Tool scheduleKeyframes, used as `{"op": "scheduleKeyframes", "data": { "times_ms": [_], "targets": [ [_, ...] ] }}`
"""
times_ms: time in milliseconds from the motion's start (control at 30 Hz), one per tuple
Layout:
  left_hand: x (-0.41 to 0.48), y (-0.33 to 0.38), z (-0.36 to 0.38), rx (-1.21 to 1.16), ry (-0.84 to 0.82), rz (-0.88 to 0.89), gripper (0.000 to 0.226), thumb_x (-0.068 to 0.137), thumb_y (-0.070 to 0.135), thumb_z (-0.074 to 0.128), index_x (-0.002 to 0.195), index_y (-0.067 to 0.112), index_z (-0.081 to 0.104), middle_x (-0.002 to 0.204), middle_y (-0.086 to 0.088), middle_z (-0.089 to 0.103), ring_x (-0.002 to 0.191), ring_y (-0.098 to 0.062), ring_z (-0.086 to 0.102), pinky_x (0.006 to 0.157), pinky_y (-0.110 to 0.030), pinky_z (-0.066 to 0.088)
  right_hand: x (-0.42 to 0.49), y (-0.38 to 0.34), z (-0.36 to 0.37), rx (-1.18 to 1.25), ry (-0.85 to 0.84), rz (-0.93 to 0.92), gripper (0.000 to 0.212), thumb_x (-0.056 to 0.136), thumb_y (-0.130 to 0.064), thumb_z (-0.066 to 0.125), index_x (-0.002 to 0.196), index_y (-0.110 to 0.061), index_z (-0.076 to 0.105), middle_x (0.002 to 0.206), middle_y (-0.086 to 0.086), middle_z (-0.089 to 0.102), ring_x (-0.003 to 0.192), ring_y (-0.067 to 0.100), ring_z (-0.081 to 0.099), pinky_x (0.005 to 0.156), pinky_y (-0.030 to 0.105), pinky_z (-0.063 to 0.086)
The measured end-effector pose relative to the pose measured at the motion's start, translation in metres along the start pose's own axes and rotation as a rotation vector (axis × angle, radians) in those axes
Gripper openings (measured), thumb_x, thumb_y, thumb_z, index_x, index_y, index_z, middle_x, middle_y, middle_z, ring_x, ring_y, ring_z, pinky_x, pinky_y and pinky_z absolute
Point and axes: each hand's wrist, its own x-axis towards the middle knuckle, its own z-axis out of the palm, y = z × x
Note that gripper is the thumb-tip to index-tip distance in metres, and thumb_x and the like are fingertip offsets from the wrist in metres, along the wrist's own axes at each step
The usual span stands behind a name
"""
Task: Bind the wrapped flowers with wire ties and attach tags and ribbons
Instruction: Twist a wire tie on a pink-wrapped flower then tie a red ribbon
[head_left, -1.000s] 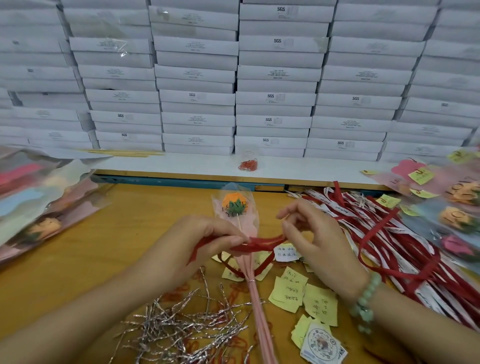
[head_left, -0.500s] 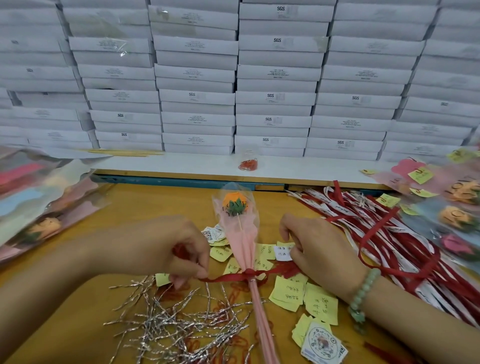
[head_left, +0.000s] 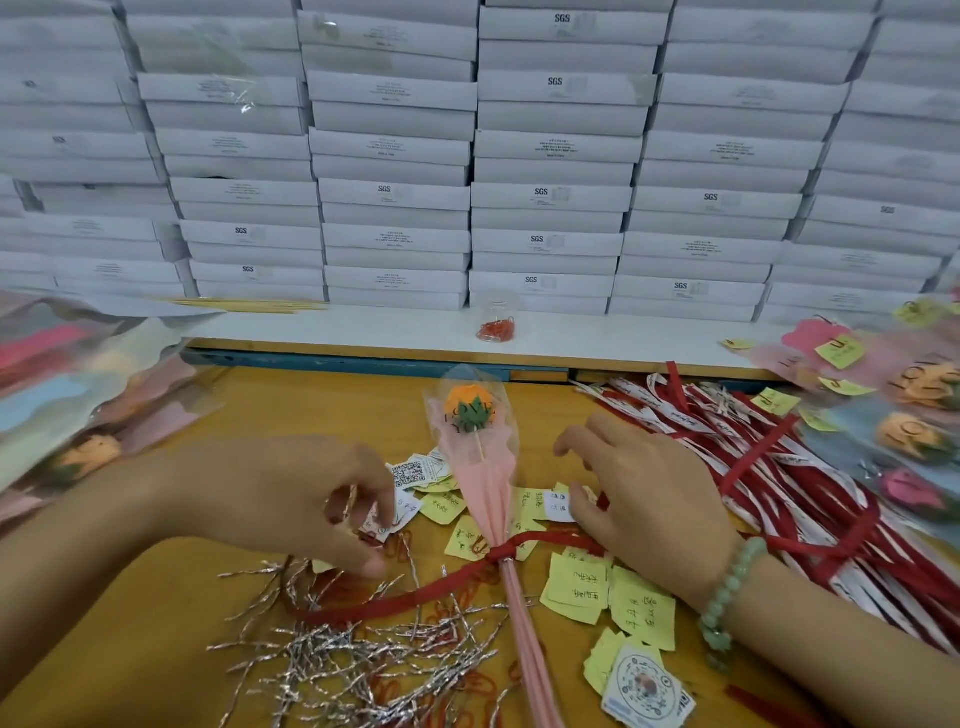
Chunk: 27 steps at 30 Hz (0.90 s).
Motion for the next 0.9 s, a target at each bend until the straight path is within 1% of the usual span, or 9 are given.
{"op": "scheduleKeyframes", "data": {
  "times_ms": [67, 167, 267, 367, 500, 567, 733, 800, 900],
  "targets": [
    [0.007, 0.009, 0.001, -0.052, 0.104, -0.044, 0.046, 0.067, 0.081, 0.047, 0.099, 0.05, 0.053, 0.101, 0.035, 0.047, 0.09, 0.002, 0.052, 0.074, -0.019, 0.047, -0.001, -0.005, -0.003, 0.08, 0.08, -0.091, 0.007, 0.084, -0.03, 0.063, 0.09, -0.026, 0.065, 0.08, -0.012, 0.055, 0.064, 0.008, 0.05, 0.05, 0.022, 0.041],
    [0.019, 0.021, 0.017, -0.086, 0.286, -0.028, 0.034, 0.075, 0.072, 0.047, 0.093, 0.045, 0.056, 0.099, 0.034, 0.05, 0.086, 0.001, 0.051, 0.07, -0.021, 0.046, -0.004, -0.013, -0.002, 0.187, 0.074, -0.255, 0.017, 0.088, -0.034, 0.052, 0.077, -0.025, 0.062, 0.072, -0.014, 0.054, 0.063, 0.003, 0.047, 0.054, 0.016, 0.036],
    [0.03, 0.039, 0.036, -0.119, 0.263, -0.009, 0.029, 0.079, 0.066, 0.056, 0.099, 0.044, 0.055, 0.091, 0.03, 0.056, 0.084, 0.012, 0.048, 0.063, -0.016, 0.041, -0.007, -0.014, 0.003, 0.178, -0.005, -0.342, 0.022, 0.089, -0.034, 0.049, 0.076, -0.024, 0.064, 0.072, -0.013, 0.055, 0.059, 0.006, 0.048, 0.052, 0.023, 0.042],
    [0.038, 0.045, 0.052, -0.102, 0.247, -0.023, 0.038, 0.086, 0.046, 0.067, 0.115, 0.045, 0.043, 0.085, 0.037, 0.052, 0.08, 0.021, 0.044, 0.055, -0.012, 0.033, -0.007, -0.012, 0.003, 0.166, -0.032, -0.333, 0.02, 0.086, -0.034, 0.049, 0.08, -0.024, 0.065, 0.075, -0.013, 0.055, 0.063, 0.008, 0.05, 0.053, 0.027, 0.045],
    [0.041, 0.042, 0.059, -0.109, 0.324, -0.01, 0.037, 0.092, 0.027, 0.061, 0.114, 0.045, 0.038, 0.082, 0.028, 0.054, 0.074, 0.009, 0.048, 0.057, -0.018, 0.036, -0.006, -0.01, 0.005, 0.135, -0.052, -0.344, 0.018, 0.085, -0.036, 0.053, 0.078, -0.025, 0.065, 0.075, -0.011, 0.055, 0.069, 0.01, 0.047, 0.058, 0.027, 0.045],
    [0.042, 0.04, 0.057, -0.278, 0.318, 0.004, 0.03, 0.092, 0.022, 0.061, 0.108, 0.042, 0.045, 0.077, 0.026, 0.059, 0.066, 0.0, 0.049, 0.06, -0.023, 0.041, -0.006, -0.01, 0.007, 0.11, -0.053, -0.348, 0.016, 0.085, -0.034, 0.054, 0.079, -0.025, 0.066, 0.075, -0.011, 0.056, 0.071, 0.01, 0.047, 0.06, 0.026, 0.045],
    [0.04, 0.039, 0.046, -0.946, 0.348, 0.031, 0.018, 0.088, 0.017, 0.071, 0.096, 0.033, 0.069, 0.069, -0.002, 0.071, 0.058, -0.009, 0.059, 0.06, -0.017, 0.047, -0.007, -0.01, 0.011, 0.093, -0.03, -0.34, 0.015, 0.088, -0.034, 0.053, 0.085, -0.027, 0.066, 0.085, -0.014, 0.059, 0.085, 0.009, 0.052, 0.073, 0.026, 0.041],
    [0.041, 0.041, 0.048, -1.175, 0.385, 0.072, 0.021, 0.086, 0.011, 0.073, 0.1, 0.026, 0.072, 0.082, -0.012, 0.075, 0.068, -0.013, 0.069, 0.066, -0.013, 0.051, -0.007, -0.011, 0.011, 0.125, -0.006, -0.334, 0.014, 0.087, -0.033, 0.056, 0.086, -0.026, 0.068, 0.096, -0.011, 0.061, 0.1, 0.012, 0.056, 0.081, 0.03, 0.046],
    [0.044, 0.044, 0.056, -1.41, 0.476, 0.109, 0.027, 0.075, 0.014, 0.074, 0.102, 0.02, 0.075, 0.1, -0.017, 0.075, 0.099, -0.024, 0.071, 0.087, -0.022, 0.055, -0.007, -0.012, 0.009, 0.154, 0.019, -0.331, 0.01, 0.086, -0.03, 0.061, 0.086, -0.024, 0.069, 0.106, -0.008, 0.06, 0.111, 0.014, 0.053, 0.087, 0.031, 0.045]
  ]
}}
